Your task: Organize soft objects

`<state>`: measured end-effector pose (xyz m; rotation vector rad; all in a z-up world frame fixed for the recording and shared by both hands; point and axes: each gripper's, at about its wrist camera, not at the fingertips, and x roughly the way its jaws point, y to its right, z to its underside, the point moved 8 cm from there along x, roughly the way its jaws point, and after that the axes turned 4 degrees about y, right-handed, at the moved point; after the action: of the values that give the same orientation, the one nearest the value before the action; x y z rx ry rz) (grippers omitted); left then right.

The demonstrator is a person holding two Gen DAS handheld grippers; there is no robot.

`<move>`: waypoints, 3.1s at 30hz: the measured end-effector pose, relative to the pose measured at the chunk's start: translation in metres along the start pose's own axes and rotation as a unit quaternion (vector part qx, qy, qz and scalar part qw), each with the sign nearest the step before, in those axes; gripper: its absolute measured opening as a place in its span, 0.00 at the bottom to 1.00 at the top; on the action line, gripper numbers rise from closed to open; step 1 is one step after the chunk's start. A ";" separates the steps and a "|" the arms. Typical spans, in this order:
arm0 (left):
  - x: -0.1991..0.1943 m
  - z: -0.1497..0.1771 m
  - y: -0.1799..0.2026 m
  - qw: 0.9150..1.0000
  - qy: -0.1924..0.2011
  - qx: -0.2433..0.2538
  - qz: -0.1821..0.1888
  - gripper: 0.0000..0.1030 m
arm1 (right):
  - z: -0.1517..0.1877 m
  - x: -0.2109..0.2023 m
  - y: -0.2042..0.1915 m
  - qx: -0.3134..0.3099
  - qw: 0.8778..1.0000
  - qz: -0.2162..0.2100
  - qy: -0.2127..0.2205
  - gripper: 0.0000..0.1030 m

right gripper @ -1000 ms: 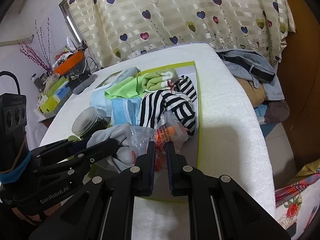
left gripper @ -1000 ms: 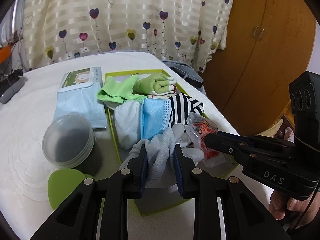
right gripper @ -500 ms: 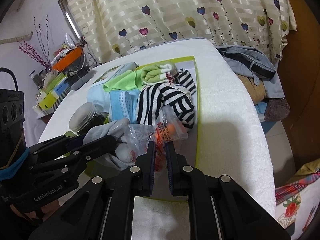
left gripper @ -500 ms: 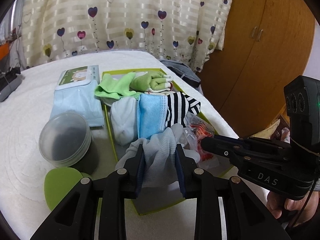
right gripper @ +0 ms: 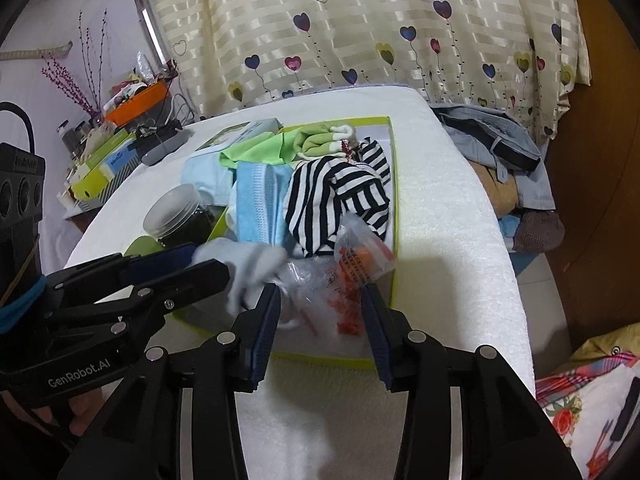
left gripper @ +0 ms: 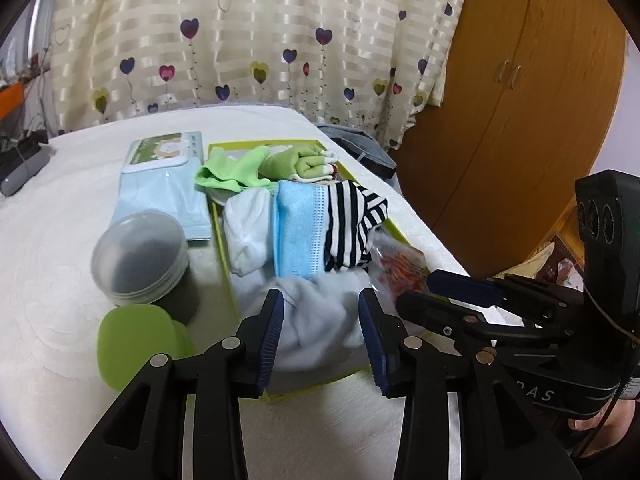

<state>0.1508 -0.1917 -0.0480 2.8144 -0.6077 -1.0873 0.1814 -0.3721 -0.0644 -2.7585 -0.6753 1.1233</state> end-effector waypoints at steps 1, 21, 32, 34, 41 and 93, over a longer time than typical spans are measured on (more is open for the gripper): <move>-0.001 0.000 -0.001 1.000 0.002 0.000 -0.002 0.36 | 0.000 -0.001 -0.001 -0.001 1.000 0.001 0.000 0.42; -0.036 0.004 -0.008 0.999 0.030 0.002 -0.013 0.37 | 0.003 -0.027 -0.029 -0.016 1.000 0.018 0.016 0.42; -0.070 0.011 -0.023 0.998 0.051 -0.001 -0.034 0.37 | 0.005 -0.048 -0.055 -0.031 0.998 0.033 0.039 0.42; -0.074 0.012 -0.024 0.998 0.054 -0.001 -0.035 0.37 | 0.006 -0.051 -0.061 -0.035 0.998 0.033 0.043 0.43; -0.092 0.020 -0.027 0.997 0.061 -0.001 -0.044 0.37 | 0.009 -0.063 -0.077 -0.046 0.997 0.032 0.056 0.44; -0.072 0.039 -0.047 0.994 0.029 -0.001 -0.105 0.37 | 0.025 -0.042 -0.073 -0.057 0.997 0.024 0.040 0.46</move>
<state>0.0924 -0.1174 -0.0411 2.9491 -0.3095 -1.0293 0.1106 -0.3267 -0.0381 -2.9122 -0.6887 1.0062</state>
